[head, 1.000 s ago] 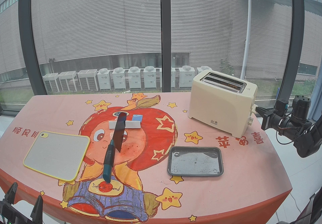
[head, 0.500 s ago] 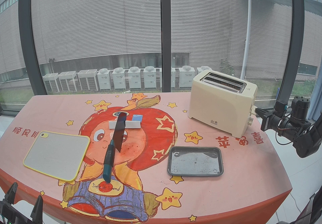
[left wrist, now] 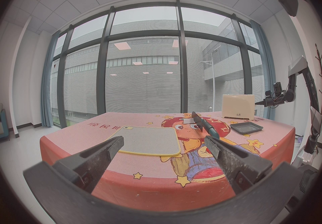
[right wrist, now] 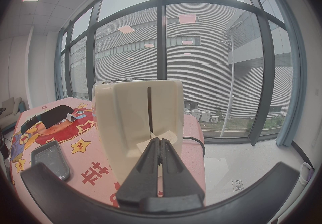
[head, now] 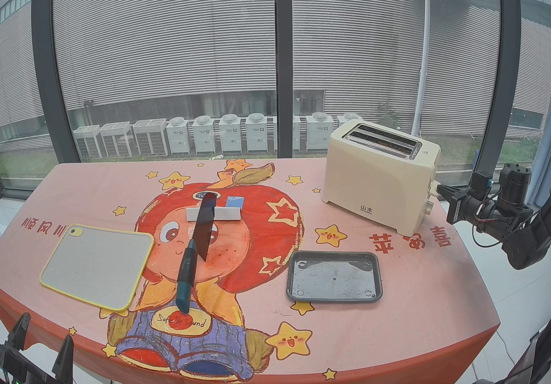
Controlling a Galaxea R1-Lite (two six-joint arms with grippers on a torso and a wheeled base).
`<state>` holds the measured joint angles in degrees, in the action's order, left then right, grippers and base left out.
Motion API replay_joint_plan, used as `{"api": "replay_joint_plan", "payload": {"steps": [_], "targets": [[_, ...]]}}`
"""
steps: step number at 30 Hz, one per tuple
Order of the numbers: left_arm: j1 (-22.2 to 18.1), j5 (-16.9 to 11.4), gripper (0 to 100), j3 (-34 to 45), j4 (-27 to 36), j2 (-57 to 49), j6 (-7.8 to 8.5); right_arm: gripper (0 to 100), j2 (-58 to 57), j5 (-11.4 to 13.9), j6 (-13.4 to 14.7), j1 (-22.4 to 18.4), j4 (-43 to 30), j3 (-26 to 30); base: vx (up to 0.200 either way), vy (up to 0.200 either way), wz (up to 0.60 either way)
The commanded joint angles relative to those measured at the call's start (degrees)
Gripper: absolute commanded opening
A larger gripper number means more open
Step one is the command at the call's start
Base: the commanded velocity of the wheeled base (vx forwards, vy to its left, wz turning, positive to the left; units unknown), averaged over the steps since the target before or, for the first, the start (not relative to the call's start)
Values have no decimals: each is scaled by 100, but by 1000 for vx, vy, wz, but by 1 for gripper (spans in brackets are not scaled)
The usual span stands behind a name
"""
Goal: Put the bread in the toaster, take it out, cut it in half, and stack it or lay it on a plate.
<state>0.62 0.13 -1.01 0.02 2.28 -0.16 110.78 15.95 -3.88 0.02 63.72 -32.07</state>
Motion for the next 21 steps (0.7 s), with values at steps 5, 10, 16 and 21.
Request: {"api": "replay_joint_plan", "payload": {"steps": [5, 10, 16, 21], "targets": [[-1, 4, 100, 101, 6, 1, -2, 0, -12, 5, 19, -2, 255, -27, 0, 0, 0], [-1, -5, 100, 101, -2, 1, -2, 0, -65, 5, 19, -11, 264, -27, 0, 0, 0], [-1, 4, 100, 101, -2, 1, -2, 0, -153, 5, 19, 6, 264, -27, 0, 0, 0], [-1, 4, 100, 101, -2, 1, -2, 0, -267, 14, 45, -20, 264, -36, 0, 0, 0]]}}
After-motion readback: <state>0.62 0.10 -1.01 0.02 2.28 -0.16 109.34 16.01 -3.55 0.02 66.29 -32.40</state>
